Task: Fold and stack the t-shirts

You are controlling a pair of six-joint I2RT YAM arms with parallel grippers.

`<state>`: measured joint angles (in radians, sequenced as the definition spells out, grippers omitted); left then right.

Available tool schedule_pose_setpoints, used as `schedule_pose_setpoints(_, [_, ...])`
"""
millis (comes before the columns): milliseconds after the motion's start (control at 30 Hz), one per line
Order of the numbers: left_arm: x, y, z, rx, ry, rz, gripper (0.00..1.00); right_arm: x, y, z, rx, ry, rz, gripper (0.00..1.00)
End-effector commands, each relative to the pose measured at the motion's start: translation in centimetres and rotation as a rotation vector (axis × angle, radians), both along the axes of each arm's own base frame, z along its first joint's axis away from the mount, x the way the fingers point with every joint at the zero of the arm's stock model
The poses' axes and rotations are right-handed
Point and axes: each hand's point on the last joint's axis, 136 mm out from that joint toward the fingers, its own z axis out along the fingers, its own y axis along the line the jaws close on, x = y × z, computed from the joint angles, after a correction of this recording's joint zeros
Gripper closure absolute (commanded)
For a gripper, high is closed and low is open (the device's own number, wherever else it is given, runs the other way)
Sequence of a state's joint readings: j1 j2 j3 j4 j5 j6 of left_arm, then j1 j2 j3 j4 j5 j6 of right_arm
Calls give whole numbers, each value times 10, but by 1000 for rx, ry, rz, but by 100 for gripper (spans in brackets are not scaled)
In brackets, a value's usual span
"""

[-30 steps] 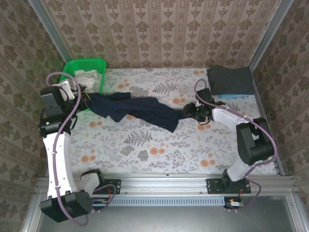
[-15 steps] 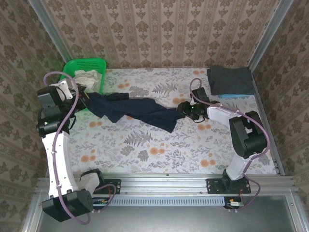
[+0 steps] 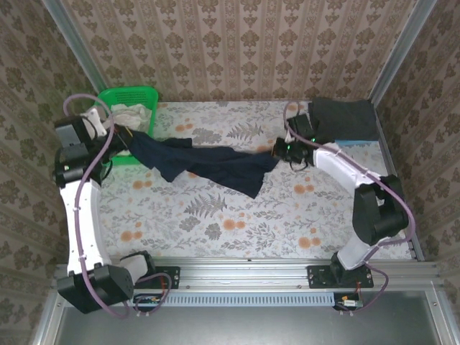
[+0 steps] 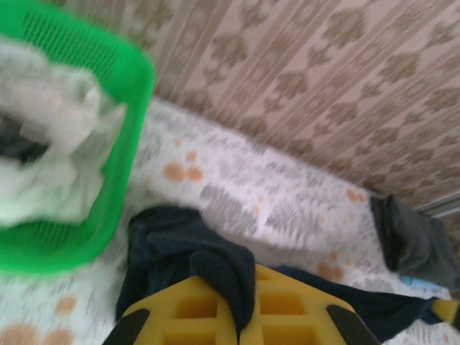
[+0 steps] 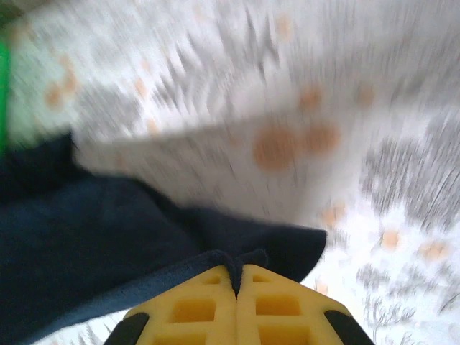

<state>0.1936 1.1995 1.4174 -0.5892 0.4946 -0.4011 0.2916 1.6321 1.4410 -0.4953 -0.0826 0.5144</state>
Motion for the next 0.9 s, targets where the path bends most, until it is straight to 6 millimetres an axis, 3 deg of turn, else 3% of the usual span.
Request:
schedule_pose_setpoints(0, [32,-13,79,46,-225,-36,100,18,-44,75,-190,-133,-59,100])
schedule_pose_setpoints(133, [80,-15,132,68,-323,-77,100,62,-70,146,-195,-238,-131,100])
schedule_pose_setpoints(267, [99,-14,192,104,-446,-108,100,84,-81,212,-102,-354,-178,100])
schedule_pose_setpoints(333, [88,-15,213,111,-482,-127,100,88,-79,212,29,-322,-127,100])
schedule_pose_setpoints(400, [74,-17,225,127,-508,-141,100,78,-82,203,-7,-272,-154,100])
schedule_pose_setpoints(467, [55,-17,234,156,-539,-126,100,66,-69,199,-94,-256,-120,100])
schedule_pose_setpoints(633, [2,-17,234,186,-658,-67,100,44,-39,193,-86,-287,-23,100])
schedule_pose_setpoints(767, [-33,-13,224,219,-671,-3,100,10,-33,194,-69,-302,10,100])
schedule_pose_setpoints(867, [-59,-13,229,205,-641,21,100,-34,-27,223,-77,-359,33,100])
